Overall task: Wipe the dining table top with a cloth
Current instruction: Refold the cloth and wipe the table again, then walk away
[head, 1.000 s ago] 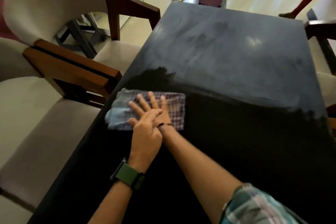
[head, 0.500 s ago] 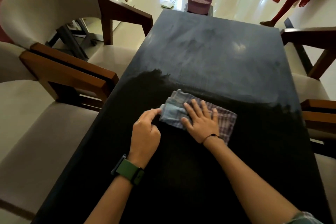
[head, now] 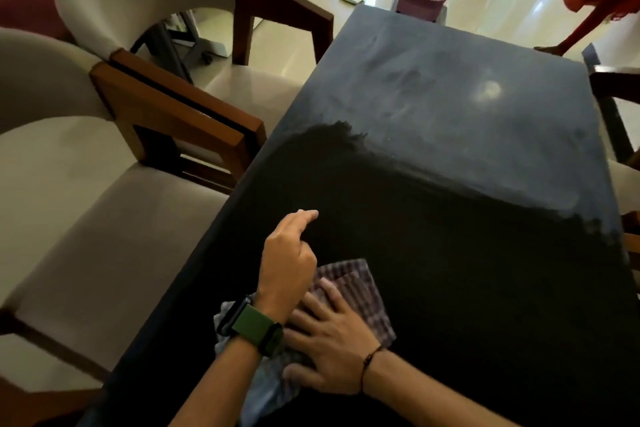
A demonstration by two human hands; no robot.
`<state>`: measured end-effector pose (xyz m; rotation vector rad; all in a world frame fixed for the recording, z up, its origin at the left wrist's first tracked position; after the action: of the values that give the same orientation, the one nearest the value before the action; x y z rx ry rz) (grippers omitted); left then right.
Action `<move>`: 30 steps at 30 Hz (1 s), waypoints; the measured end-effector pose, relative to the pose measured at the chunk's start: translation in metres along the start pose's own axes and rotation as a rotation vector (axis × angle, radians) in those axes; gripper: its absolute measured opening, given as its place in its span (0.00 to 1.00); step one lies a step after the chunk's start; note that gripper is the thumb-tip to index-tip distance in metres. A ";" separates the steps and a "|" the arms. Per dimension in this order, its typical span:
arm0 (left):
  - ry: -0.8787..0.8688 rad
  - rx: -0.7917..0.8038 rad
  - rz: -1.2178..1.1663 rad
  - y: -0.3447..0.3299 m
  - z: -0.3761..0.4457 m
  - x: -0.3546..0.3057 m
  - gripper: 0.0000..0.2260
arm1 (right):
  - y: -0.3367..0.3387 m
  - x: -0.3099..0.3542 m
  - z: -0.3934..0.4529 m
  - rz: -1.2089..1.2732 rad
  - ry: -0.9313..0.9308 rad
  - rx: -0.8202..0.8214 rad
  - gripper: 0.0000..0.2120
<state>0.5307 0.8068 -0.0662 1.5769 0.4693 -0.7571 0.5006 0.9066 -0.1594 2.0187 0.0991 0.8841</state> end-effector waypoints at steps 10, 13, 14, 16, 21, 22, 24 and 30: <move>0.121 -0.091 0.017 0.042 -0.027 0.052 0.23 | 0.143 -0.148 0.113 0.007 -0.589 -0.452 0.27; 0.151 -0.101 0.025 0.054 -0.044 0.066 0.22 | 0.128 -0.122 0.120 0.011 -0.576 -0.424 0.27; 0.147 -0.119 0.032 0.058 -0.050 0.064 0.22 | 0.115 -0.098 0.119 -0.001 -0.493 -0.397 0.27; 0.165 -0.153 -0.013 0.063 -0.060 0.062 0.19 | 0.072 -0.033 0.112 -0.018 -0.296 -0.299 0.28; 0.156 -0.094 0.013 0.066 -0.091 0.065 0.20 | -0.031 0.107 0.059 -0.012 -0.036 -0.136 0.38; 0.147 -0.098 0.028 0.068 -0.097 0.067 0.20 | -0.039 0.110 0.054 -0.024 -0.044 -0.118 0.38; 0.160 -0.103 0.050 0.073 -0.110 0.069 0.21 | -0.046 0.102 0.047 -0.057 -0.090 -0.120 0.34; 0.091 -0.108 0.097 0.083 -0.146 0.067 0.21 | -0.051 0.033 -0.027 -0.033 -0.333 -0.276 0.27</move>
<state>0.6636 0.9282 -0.0508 1.5260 0.4883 -0.5793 0.5213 0.9682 -0.1713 1.8681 -0.1667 0.4999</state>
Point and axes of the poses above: each hand's wrist, its own z-axis towards the middle knuckle, its own y-axis out of the back of the hand, x = y × z, the point moved 8 cm from there along z, towards the middle knuckle, and after that the axes turned 12 degrees about z, right-handed, at the moved point
